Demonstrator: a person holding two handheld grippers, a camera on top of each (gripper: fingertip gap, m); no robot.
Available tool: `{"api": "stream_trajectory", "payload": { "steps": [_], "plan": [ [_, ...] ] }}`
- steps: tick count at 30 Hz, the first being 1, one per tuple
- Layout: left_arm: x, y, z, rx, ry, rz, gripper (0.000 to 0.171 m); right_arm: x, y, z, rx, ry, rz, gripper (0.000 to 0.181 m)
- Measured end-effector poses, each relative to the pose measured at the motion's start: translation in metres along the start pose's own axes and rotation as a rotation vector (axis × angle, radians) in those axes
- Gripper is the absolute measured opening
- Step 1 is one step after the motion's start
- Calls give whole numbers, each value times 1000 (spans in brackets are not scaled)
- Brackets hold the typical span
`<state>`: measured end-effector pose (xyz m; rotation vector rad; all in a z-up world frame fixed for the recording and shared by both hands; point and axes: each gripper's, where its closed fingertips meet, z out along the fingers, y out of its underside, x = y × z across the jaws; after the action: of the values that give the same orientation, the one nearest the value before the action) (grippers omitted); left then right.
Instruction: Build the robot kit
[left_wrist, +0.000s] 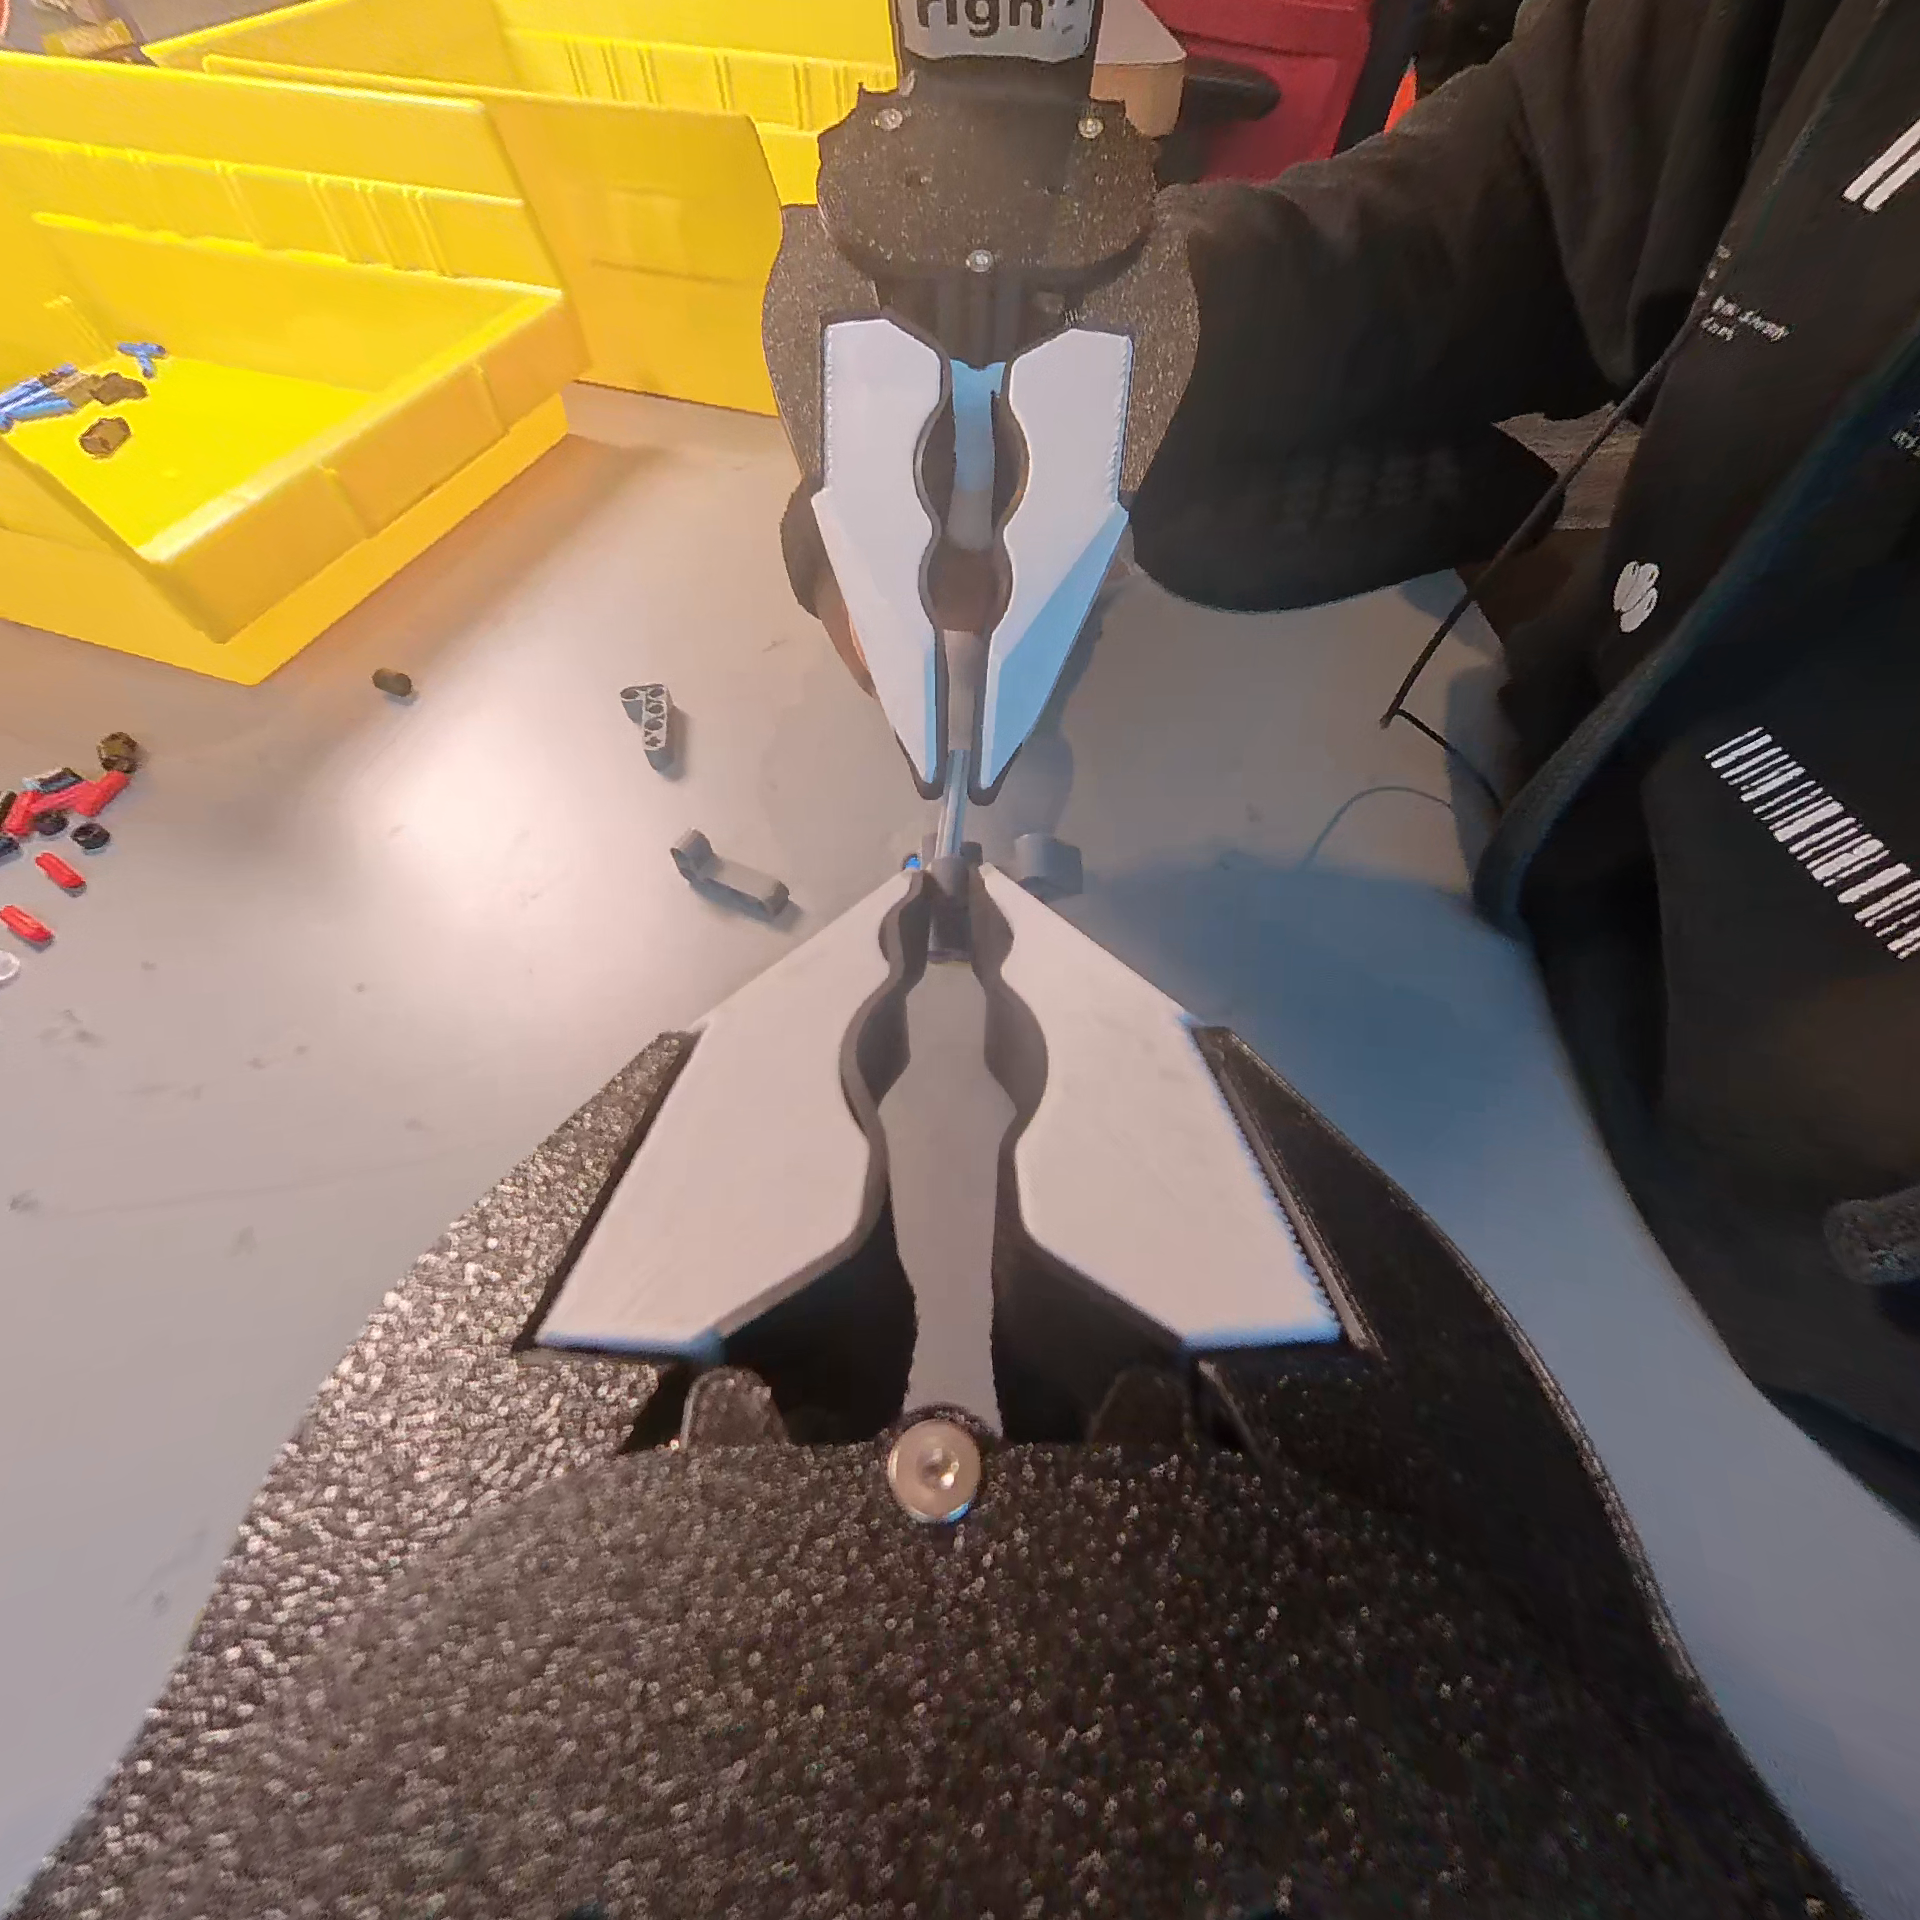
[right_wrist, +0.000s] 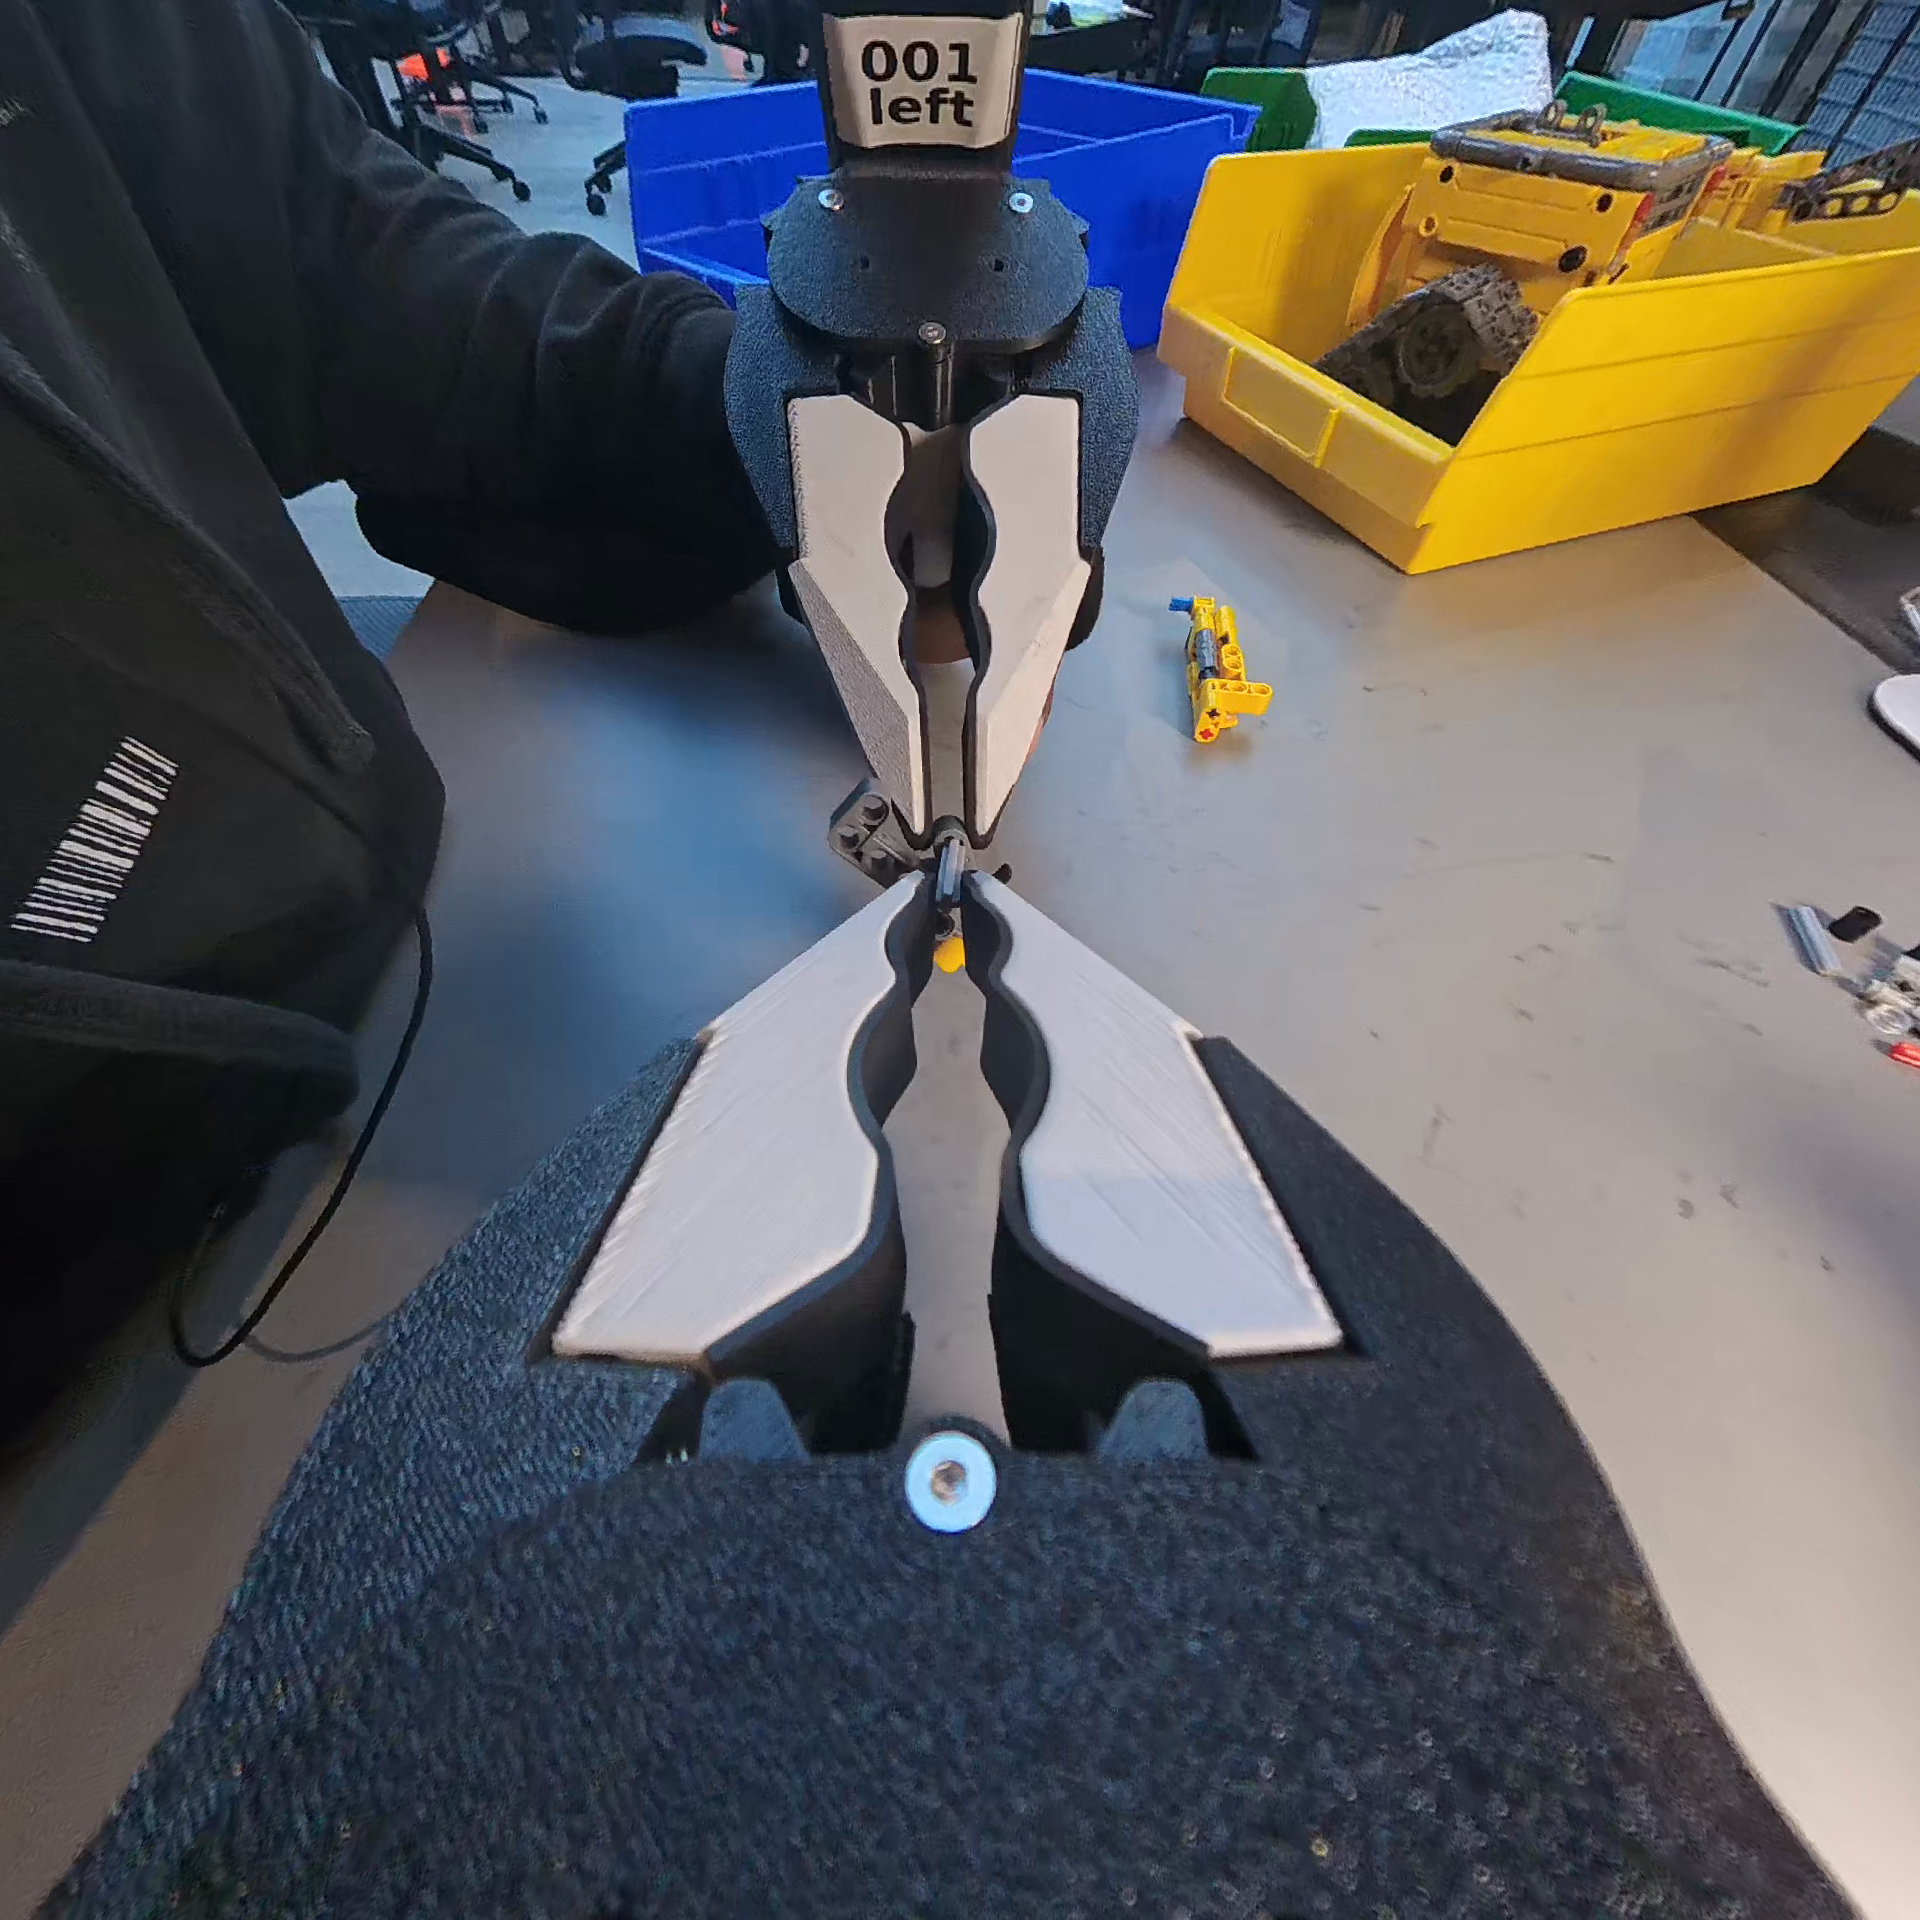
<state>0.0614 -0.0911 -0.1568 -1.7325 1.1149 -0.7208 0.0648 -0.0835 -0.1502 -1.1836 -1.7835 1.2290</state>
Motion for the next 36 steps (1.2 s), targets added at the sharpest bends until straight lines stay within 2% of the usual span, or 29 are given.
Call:
{"api": "stream_trajectory", "payload": {
  "steps": [13, 17, 26, 30, 36],
  "plan": [
    [12, -18, -7, 103, 40, 9, 5, -11, -20, -6, 103, -56, -25, 4],
    [11, -30, -11, 154, 10, 31, 5, -10, -28, -11, 167, -80, 58, 4],
    [7, -61, -25, 258, -104, 116, 4, -4, -66, -22, 453, -159, 316, 3],
    [5, -69, -31, 303, -133, 110, 4, -2, -73, -23, 508, -172, 353, 3],
    [0, -75, -35, 351, -169, 83, 4, 2, -75, -23, 524, -112, 325, 3]
  ]
}}
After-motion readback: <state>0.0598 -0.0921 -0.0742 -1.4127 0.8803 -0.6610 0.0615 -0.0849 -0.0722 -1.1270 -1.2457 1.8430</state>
